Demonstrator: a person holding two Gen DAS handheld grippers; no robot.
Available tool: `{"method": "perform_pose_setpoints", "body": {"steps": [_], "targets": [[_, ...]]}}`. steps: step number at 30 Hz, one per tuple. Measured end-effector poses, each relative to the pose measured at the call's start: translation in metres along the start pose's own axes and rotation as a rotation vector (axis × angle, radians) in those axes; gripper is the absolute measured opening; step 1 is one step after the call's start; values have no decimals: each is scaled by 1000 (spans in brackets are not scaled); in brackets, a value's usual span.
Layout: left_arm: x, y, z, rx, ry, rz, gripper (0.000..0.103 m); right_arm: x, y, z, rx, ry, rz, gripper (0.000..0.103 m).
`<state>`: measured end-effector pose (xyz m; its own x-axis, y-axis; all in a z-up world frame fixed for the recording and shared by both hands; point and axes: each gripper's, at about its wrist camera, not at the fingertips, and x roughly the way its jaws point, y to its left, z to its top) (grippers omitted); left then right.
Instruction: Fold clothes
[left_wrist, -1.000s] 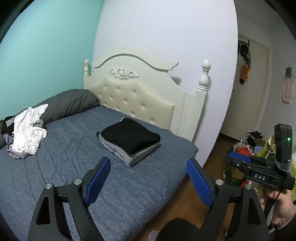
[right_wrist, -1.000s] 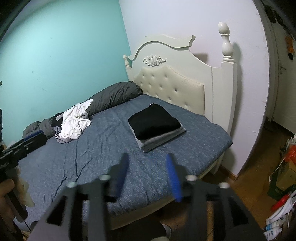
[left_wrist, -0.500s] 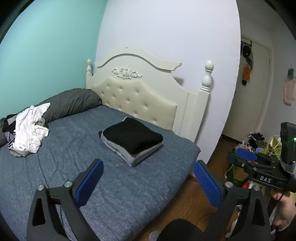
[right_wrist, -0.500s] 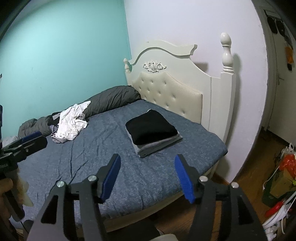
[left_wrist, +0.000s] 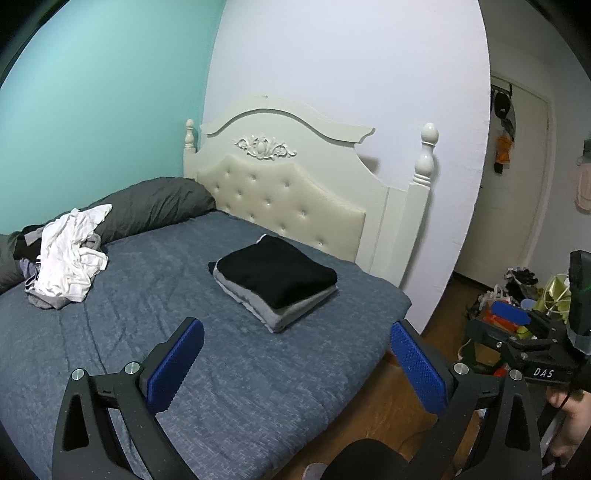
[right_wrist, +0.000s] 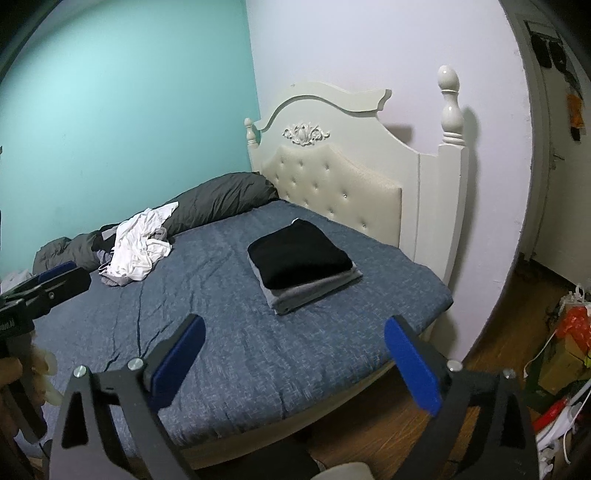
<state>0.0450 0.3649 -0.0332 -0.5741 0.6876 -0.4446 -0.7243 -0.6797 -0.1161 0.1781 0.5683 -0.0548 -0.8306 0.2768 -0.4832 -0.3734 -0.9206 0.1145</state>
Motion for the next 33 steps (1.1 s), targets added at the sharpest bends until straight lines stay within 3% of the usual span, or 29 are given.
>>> {"method": "perform_pose_setpoints", "body": {"steps": [21,33], "targets": [[7,7,-3,-29,25,36,103,3,0,-2,5,6,-14,102],[8,10,-4,-67,36,19,103,3,0,-3,11,8,-13,102]]}}
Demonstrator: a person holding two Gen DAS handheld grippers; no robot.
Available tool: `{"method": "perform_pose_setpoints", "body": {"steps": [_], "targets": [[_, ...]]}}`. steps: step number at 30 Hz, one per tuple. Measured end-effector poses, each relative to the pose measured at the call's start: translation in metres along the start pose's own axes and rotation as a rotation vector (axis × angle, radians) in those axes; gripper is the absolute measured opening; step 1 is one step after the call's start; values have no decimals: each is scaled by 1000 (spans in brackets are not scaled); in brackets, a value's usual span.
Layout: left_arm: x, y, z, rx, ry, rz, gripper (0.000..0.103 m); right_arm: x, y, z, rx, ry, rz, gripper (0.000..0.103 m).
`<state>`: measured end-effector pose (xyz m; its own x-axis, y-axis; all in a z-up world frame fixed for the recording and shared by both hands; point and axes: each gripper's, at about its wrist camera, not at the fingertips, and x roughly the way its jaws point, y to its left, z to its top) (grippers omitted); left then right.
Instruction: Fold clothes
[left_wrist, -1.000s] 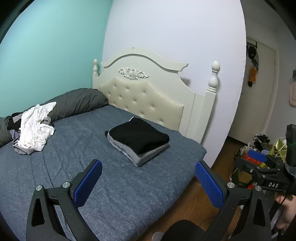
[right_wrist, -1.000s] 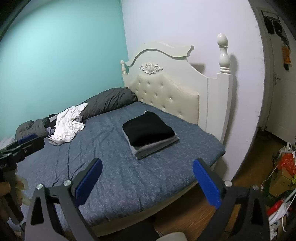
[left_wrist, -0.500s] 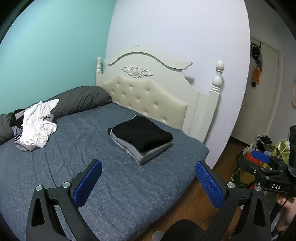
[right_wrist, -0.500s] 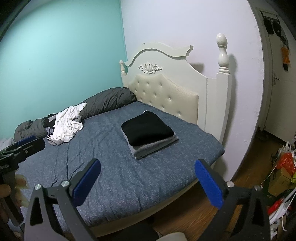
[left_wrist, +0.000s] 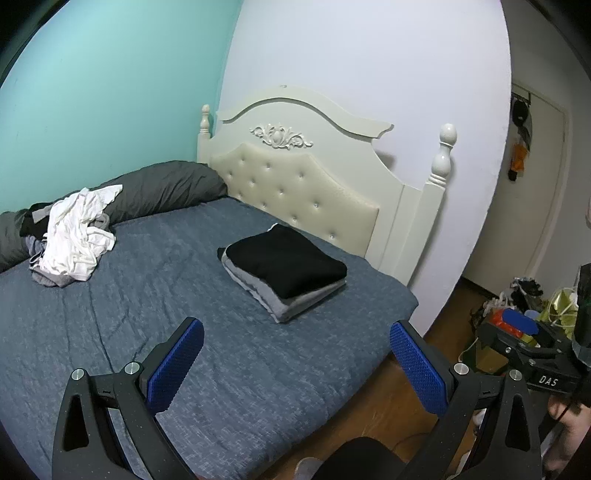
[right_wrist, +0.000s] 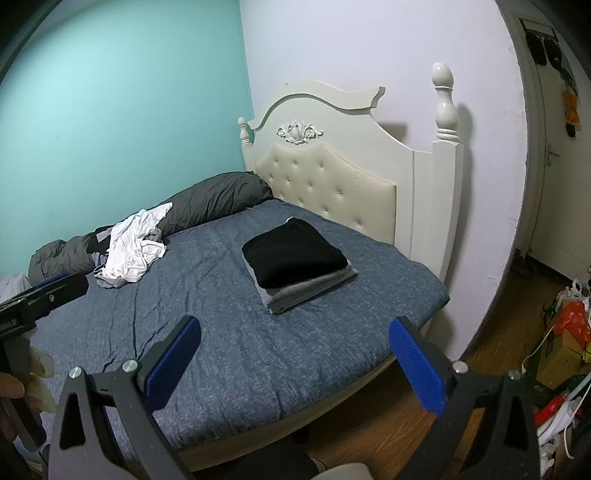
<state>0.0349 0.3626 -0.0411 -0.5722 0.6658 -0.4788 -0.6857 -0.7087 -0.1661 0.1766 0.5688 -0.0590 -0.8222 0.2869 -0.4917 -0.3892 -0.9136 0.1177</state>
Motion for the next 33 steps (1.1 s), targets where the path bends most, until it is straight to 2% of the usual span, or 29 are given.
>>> {"method": "perform_pose_setpoints", "body": {"steps": [13,33], "targets": [[1,-6,1,17,9,20,103,0,-3,0,7,-1,-3,102],[-4,-5,0,13,-25,46,103,5,-3,-2,15,16,-3,102]]}}
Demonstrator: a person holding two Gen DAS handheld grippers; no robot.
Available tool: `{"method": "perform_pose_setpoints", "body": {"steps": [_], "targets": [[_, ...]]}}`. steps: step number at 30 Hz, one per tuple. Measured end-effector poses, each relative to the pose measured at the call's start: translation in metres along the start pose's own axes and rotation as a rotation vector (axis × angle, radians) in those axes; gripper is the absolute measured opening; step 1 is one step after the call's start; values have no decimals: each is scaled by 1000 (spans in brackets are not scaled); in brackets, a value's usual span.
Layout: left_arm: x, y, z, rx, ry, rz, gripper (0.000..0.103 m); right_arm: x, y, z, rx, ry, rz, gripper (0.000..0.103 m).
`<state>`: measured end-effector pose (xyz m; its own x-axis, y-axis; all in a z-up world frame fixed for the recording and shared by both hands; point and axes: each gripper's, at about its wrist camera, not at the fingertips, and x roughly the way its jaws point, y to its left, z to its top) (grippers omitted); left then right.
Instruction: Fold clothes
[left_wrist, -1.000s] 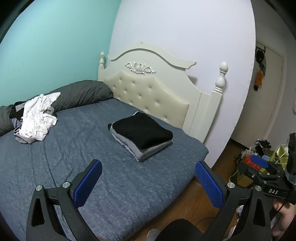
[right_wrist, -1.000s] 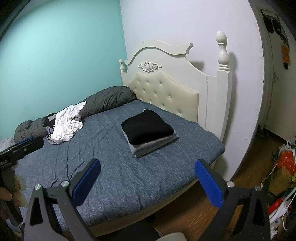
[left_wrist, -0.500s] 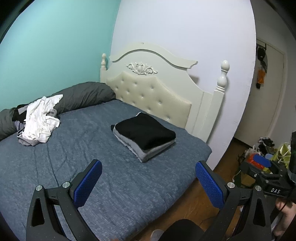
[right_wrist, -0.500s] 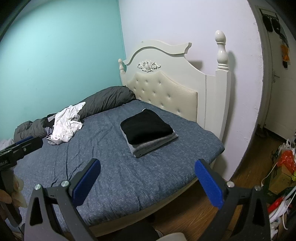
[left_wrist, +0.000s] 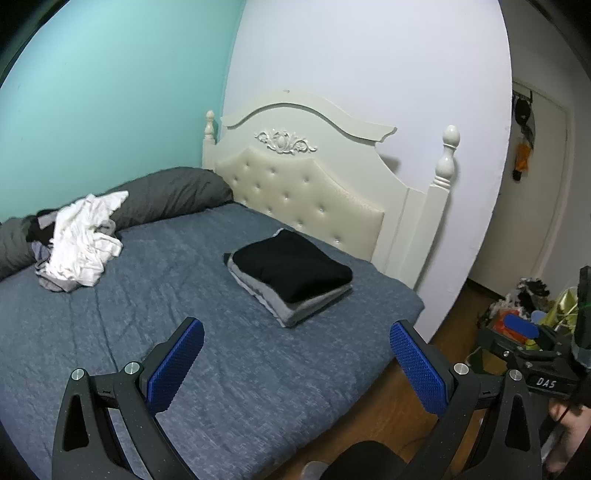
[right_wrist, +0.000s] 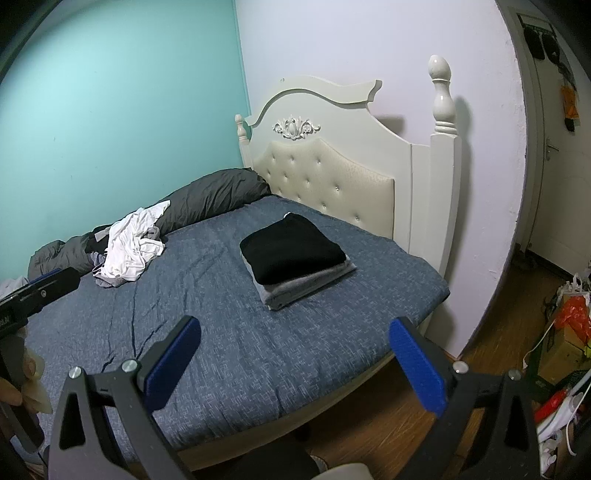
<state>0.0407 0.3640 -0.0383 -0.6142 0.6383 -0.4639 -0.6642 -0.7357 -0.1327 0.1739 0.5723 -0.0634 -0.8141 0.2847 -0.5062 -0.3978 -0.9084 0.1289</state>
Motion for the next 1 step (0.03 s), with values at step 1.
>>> {"method": "perform_pose_setpoints", "body": {"steps": [1], "targets": [[0,1,0,-2,4,-6,103,0,0,0,0,1,0,102]]}}
